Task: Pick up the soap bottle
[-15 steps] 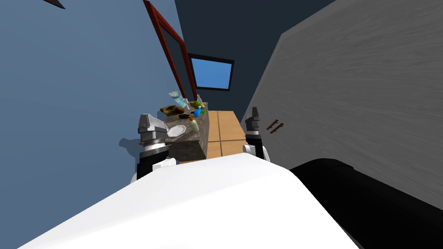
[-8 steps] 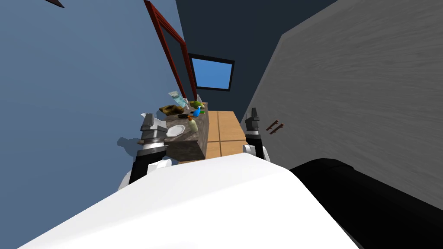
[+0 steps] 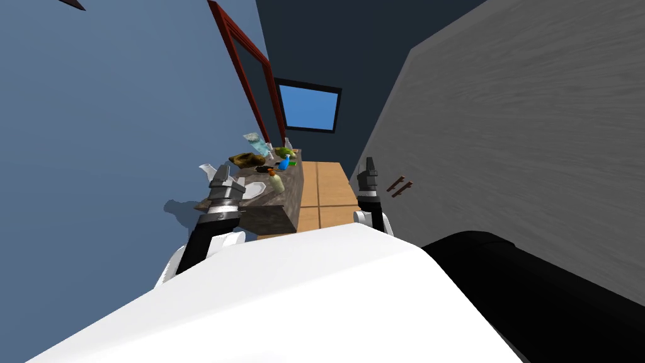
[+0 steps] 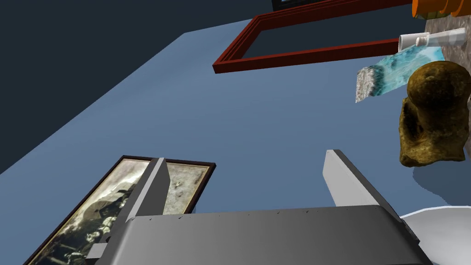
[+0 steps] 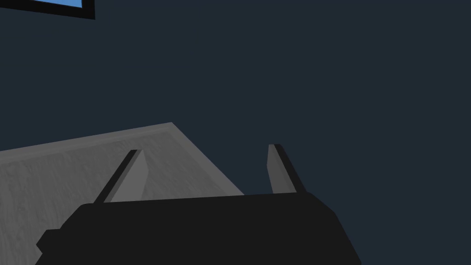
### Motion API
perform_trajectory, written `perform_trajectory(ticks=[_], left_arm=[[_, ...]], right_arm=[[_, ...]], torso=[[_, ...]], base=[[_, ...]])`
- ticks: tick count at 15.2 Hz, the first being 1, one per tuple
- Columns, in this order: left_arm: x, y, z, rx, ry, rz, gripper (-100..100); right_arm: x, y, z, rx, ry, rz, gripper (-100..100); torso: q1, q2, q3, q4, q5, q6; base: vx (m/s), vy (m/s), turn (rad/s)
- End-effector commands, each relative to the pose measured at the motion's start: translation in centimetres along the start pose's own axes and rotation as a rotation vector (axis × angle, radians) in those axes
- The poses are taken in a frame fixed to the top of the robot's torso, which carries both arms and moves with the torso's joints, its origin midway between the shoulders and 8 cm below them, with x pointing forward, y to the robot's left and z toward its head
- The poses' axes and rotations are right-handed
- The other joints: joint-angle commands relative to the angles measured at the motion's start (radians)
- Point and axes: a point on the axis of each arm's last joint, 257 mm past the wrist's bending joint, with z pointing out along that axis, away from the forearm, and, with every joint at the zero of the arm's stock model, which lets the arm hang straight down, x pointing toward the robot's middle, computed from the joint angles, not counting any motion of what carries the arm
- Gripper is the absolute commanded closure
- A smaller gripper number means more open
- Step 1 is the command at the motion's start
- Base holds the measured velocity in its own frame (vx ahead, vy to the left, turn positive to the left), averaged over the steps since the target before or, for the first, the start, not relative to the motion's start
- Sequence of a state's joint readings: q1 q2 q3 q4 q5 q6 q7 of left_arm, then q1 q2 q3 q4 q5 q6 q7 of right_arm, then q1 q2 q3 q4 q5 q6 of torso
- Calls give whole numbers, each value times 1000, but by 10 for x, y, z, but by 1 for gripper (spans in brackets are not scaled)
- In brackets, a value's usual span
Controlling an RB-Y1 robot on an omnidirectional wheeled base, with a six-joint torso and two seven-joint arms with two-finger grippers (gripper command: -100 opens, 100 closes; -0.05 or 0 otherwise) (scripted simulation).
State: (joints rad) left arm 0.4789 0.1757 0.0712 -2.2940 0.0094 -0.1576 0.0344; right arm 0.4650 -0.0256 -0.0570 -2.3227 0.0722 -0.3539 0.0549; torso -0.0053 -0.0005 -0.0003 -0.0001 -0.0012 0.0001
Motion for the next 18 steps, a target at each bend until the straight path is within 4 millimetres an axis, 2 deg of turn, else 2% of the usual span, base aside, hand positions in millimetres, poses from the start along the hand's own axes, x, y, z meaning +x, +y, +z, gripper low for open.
perform_trajectory(ticks=[1,12,18], left_arm=[[-1,6,1,-33,5,-7,-100],[-5,32,3,-163,-5,-56,-100],[-13,54,-3,-258,-40,-107,-100]], right_arm=[[0,0,0,0,0,0,0],[0,0,0,0,0,0,0],[0,0,0,0,0,0,0]], torso=[[0,0,0,0,0,0],[1,-1,0,0,0,0],[2,-3,-1,-1,0,0]], base=[[1,-74,13],[10,-58,0],[35,-39,-92]])
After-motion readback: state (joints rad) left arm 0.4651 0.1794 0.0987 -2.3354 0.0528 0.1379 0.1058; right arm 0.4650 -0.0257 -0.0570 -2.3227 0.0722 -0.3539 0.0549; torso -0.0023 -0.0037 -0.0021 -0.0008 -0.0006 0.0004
